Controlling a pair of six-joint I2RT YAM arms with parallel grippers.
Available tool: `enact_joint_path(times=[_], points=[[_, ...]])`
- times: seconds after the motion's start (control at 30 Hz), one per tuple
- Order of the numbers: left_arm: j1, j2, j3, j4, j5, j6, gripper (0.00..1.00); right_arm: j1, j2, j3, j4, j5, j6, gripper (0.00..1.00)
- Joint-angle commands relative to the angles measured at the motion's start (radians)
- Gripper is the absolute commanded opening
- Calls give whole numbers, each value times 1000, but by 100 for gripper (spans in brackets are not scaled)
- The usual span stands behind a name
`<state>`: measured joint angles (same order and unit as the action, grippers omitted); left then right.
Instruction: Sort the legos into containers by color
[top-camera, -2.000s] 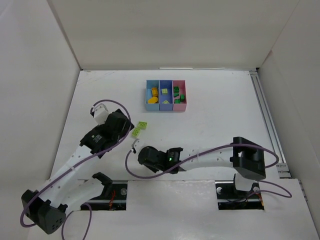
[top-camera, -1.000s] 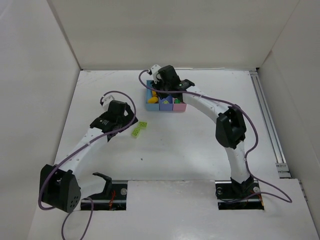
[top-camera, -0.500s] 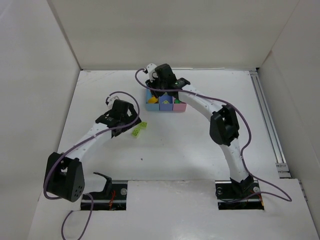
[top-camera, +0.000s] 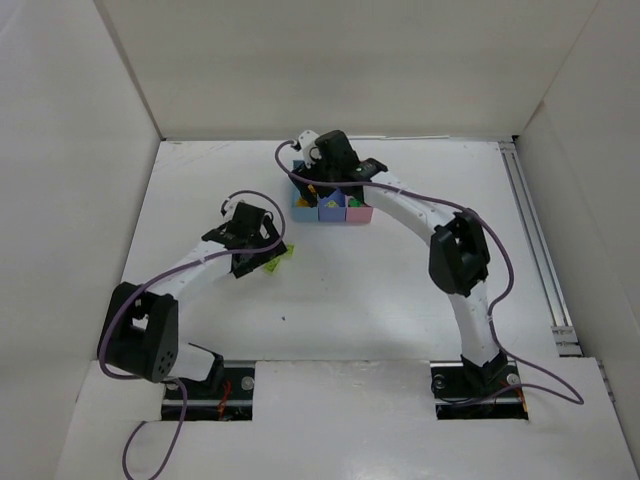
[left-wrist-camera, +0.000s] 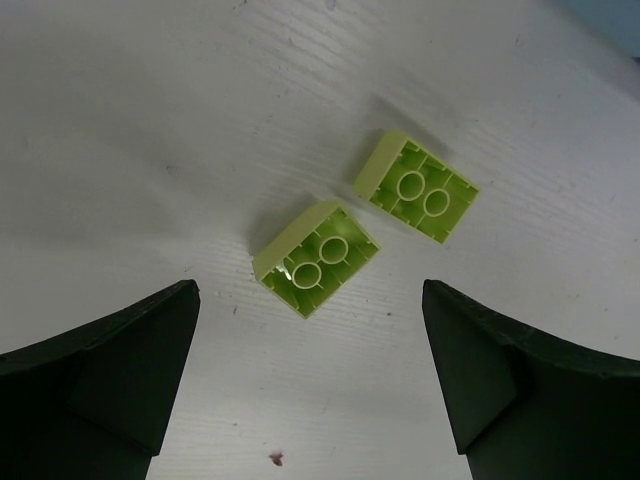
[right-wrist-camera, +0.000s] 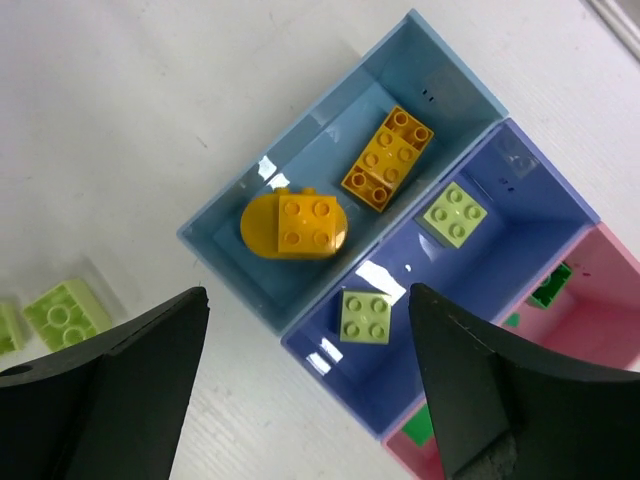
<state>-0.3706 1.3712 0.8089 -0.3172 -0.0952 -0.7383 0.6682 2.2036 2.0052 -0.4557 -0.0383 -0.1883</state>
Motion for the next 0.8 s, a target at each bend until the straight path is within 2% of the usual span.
enact_joint_path(times=[0.0,0.03,0.3,0.4,0.73,0.77], points=[[4,20,-19,13,-1,2,91,4,-145,-69,94,-5,-2,86],[4,35,-19,23,-1,11,88,4,-181,-95,121,-5,-2,86],[-45,112,3,-6,-46,11,86,-15,-237,-224,140,5,18,86],[-45,135,12,-6,-46,33,79,-24,-237,-249,140,-5,29,86],[-45,209,44,12,-57,76,67,-24,-280,-298,160,-5,38,86],[-45,209,44,12,-57,85,60,-24,-280,-307,173,4,38,86]])
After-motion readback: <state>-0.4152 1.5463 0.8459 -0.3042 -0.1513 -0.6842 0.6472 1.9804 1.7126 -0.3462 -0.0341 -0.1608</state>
